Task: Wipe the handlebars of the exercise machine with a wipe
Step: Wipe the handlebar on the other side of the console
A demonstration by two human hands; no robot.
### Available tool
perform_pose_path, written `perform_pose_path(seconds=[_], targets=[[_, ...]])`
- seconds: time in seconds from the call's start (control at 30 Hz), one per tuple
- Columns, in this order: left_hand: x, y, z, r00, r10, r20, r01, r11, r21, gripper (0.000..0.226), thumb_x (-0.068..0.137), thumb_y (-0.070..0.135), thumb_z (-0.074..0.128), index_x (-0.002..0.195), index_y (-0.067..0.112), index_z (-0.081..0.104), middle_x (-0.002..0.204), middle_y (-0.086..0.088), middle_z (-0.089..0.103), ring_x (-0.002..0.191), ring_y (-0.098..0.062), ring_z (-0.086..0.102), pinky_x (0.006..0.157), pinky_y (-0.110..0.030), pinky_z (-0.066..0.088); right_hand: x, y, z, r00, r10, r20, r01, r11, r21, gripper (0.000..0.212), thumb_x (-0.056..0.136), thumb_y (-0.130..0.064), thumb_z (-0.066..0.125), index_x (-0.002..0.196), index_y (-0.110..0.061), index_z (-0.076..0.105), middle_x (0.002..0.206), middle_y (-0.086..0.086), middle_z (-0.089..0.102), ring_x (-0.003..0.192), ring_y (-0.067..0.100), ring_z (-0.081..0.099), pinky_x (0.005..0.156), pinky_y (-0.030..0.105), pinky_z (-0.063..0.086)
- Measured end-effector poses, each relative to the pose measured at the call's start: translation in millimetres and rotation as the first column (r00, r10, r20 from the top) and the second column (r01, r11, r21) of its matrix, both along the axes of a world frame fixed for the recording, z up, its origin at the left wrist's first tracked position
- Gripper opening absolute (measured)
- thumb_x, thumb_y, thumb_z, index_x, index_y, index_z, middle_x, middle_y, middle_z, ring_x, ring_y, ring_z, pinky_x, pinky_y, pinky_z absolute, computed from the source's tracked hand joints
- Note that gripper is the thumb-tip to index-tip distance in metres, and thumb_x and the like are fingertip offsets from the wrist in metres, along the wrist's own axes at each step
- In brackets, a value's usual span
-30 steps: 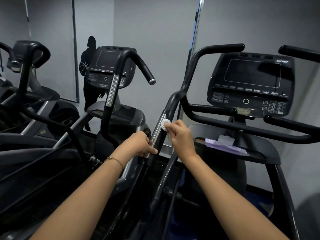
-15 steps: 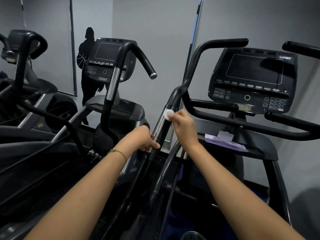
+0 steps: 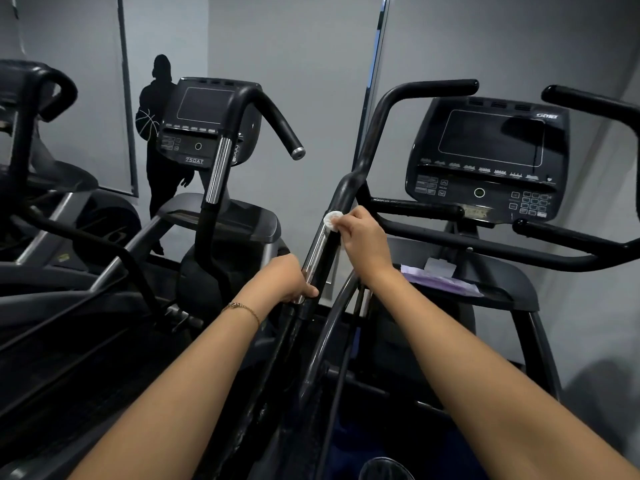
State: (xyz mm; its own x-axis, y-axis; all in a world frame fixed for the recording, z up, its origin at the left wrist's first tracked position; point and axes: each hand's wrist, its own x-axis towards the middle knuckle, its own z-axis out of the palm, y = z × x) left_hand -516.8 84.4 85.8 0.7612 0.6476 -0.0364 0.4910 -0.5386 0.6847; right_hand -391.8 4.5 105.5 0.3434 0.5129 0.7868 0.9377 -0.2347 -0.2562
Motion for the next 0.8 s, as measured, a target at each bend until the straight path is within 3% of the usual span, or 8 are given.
perform_pose_path(seconds=[0.1, 0.23, 0.4, 0.53, 0.67, 0.8], targets=[[-0.1, 0.5, -0.6, 0.999, -0.009, -0.031, 0.011, 0.999, 0.044, 0.053, 0.078, 0.03, 0.075, 0.113, -0.005, 0.057, 0.102, -0.017, 0.067, 0.098, -0.032, 0.066, 0.087, -0.039, 0.054, -8.9, -3.2, -20.0, 0.998, -0.002, 0.056, -0.002, 0.997, 0.078, 0.014, 0.089, -0.008, 0.058, 0.096, -0.005, 0.069, 0.081, 0.006, 0.052, 0.07, 0.018, 0.051, 0.062, 0.031, 0.045], [-0.9, 2.5, 0.9, 0.998, -0.014, -0.059, 0.019, 0.997, 0.08, 0.052, 0.079, 0.034, 0.073, 0.115, -0.001, 0.056, 0.107, -0.015, 0.067, 0.094, -0.027, 0.067, 0.086, -0.036, 0.054, -10.8, -15.9, -36.9, 0.99, 0.079, 0.113, -0.078, 0.997, -0.015, 0.015, 0.085, -0.009, 0.06, 0.097, -0.006, 0.07, 0.075, 0.009, 0.053, 0.061, 0.023, 0.052, 0.051, 0.032, 0.045], [-4.7, -0.4, 1.1, 0.999, -0.03, -0.021, 0.031, 0.997, 0.064, 0.042, 0.08, 0.03, 0.072, 0.108, 0.003, 0.056, 0.105, -0.013, 0.067, 0.097, -0.027, 0.066, 0.083, -0.034, 0.052, 6.7, 0.8, 1.4, 1.0, -0.002, -0.009, 0.002, 0.999, 0.049, 0.017, 0.09, -0.008, 0.056, 0.1, -0.005, 0.07, 0.082, 0.005, 0.05, 0.072, 0.02, 0.051, 0.065, 0.032, 0.044], [-11.5, -3.6, 0.1, 1.0, -0.018, -0.002, 0.018, 0.991, 0.131, 0.036, 0.082, 0.034, 0.069, 0.104, 0.006, 0.059, 0.094, -0.007, 0.067, 0.084, -0.019, 0.062, 0.073, -0.028, 0.047, -1.5, -4.6, -16.5, 0.996, 0.023, 0.083, -0.025, 0.999, 0.023, 0.016, 0.09, -0.009, 0.058, 0.1, -0.006, 0.07, 0.079, 0.004, 0.048, 0.068, 0.02, 0.05, 0.059, 0.031, 0.044], [-16.1, -5.5, -4.9, 0.999, -0.021, 0.041, 0.015, 0.99, 0.142, 0.035, 0.083, 0.035, 0.069, 0.104, 0.009, 0.061, 0.097, -0.008, 0.07, 0.092, -0.021, 0.066, 0.079, -0.03, 0.05, -5.7, -14.6, -19.1, 0.988, 0.072, 0.138, -0.064, 0.996, -0.066, 0.019, 0.089, -0.017, 0.057, 0.098, -0.006, 0.069, 0.078, 0.0, 0.047, 0.066, 0.018, 0.048, 0.059, 0.025, 0.038], [-18.1, -7.3, -5.8, 0.998, -0.014, 0.064, 0.004, 0.989, 0.149, 0.036, 0.083, 0.035, 0.069, 0.104, 0.007, 0.061, 0.097, -0.009, 0.069, 0.092, -0.022, 0.066, 0.08, -0.031, 0.05, 6.3, -0.6, 4.8, 0.999, -0.004, 0.052, 0.003, 1.0, 0.02, 0.016, 0.09, -0.01, 0.058, 0.096, -0.004, 0.071, 0.079, -0.001, 0.043, 0.069, 0.014, 0.044, 0.062, 0.024, 0.031]])
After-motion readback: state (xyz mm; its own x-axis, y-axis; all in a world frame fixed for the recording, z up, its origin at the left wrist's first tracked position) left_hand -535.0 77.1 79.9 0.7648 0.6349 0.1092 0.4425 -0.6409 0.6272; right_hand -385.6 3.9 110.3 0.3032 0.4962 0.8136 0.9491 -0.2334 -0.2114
